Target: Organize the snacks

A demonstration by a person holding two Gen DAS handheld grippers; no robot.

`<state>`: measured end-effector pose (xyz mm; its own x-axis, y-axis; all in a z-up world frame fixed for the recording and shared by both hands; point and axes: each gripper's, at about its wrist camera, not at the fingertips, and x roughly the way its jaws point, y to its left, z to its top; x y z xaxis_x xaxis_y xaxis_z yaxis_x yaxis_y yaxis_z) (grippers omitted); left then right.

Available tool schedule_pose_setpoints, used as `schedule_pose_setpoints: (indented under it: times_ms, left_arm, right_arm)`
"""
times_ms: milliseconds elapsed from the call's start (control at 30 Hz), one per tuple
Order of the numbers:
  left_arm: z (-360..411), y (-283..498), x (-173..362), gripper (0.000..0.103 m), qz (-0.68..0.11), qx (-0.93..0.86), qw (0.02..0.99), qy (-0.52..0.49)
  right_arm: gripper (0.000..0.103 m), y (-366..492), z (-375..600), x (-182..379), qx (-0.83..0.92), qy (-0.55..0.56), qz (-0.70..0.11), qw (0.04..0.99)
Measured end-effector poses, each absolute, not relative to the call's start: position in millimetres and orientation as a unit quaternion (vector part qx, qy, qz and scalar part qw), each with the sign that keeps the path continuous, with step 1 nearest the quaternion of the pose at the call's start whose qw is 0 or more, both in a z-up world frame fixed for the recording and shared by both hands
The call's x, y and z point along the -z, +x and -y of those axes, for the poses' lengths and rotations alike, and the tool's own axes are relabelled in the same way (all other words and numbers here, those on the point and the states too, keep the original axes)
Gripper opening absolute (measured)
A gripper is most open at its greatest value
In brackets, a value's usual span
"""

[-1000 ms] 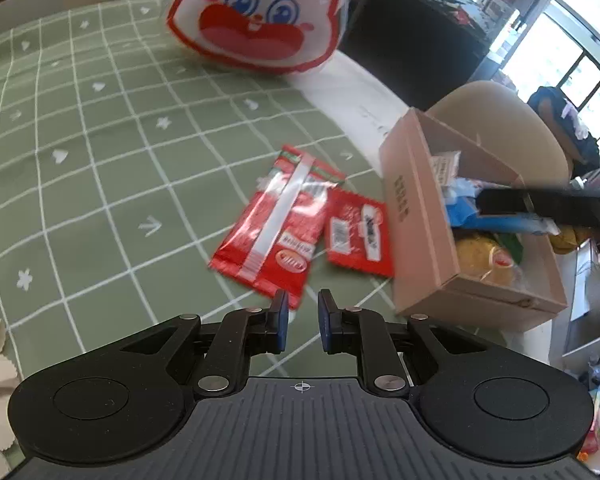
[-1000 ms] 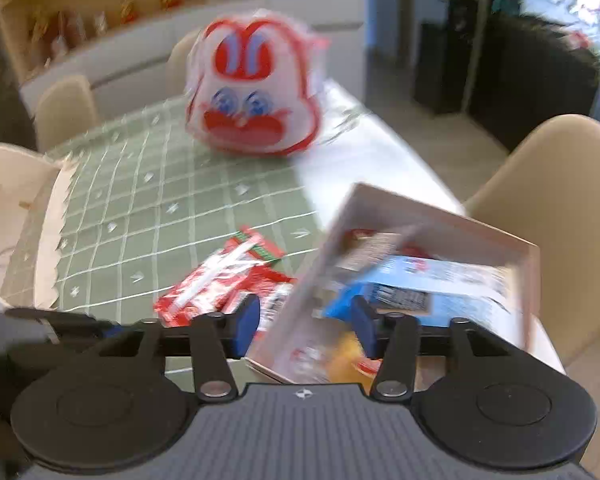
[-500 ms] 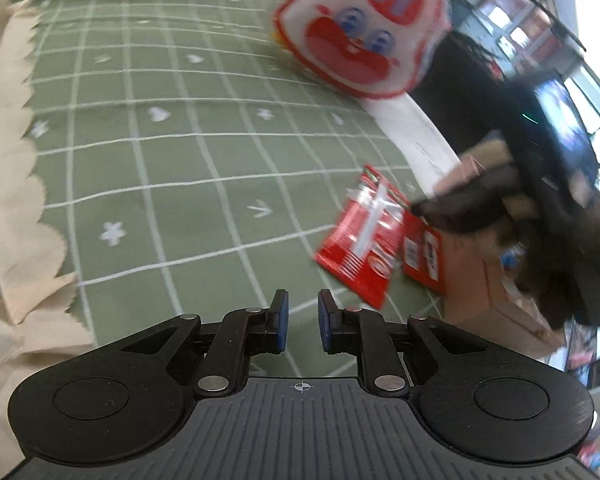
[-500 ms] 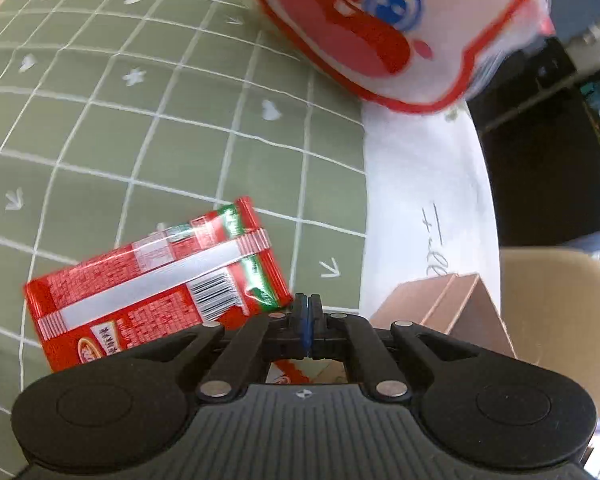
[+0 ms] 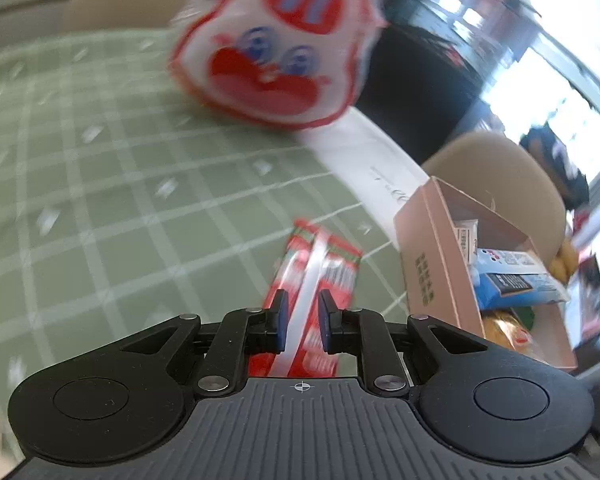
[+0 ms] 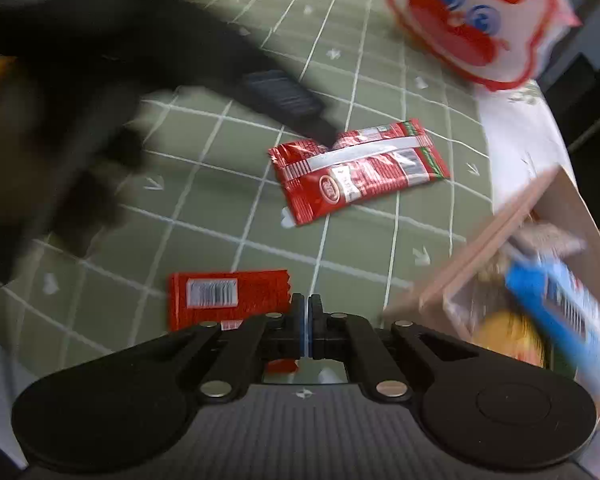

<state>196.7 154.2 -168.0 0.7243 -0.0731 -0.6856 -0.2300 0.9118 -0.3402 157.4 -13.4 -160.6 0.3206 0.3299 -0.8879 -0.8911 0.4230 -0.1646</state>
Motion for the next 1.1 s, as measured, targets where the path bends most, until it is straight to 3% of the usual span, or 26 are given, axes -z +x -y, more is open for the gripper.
schedule_pose_setpoints:
  times_ms: [67, 133, 200, 600, 700, 1100]
  left_arm:
    - [-148.9, 219.2, 167.0, 0.021, -0.38, -0.048, 0.908, -0.168]
    - [-147.5, 235.2, 170.2, 0.021, -0.398, -0.057, 0.904, -0.148]
    - [-146.9, 244.8, 174.9, 0.022, -0.412, -0.056, 0.899, -0.14]
    - [-99.2, 192.5, 176.2, 0.028, -0.443, 0.005, 0.895, -0.058]
    - [-93.2, 165.6, 176.3, 0.028, -0.445, 0.014, 0.894, -0.054]
    - [-104.7, 109.7, 177.1, 0.028, -0.462, -0.018, 0.875, -0.144]
  right_arm:
    - [0.012, 146.6, 36.7, 157.1, -0.411, -0.314, -0.399, 0.758]
    - [0.037, 140.3, 62.7, 155.8, -0.402, -0.272, -0.396, 0.779]
    - [0.045, 136.2, 88.3, 155.7, -0.392, -0.237, -0.387, 0.8]
    - [0.056, 131.0, 159.4, 157.3, -0.404, -0.054, -0.371, 0.834]
    - [0.06, 115.7, 149.1, 165.4, -0.401, -0.092, -0.349, 0.842]
    - [0.061, 116.3, 77.8, 196.0, -0.429, -0.183, -0.378, 0.8]
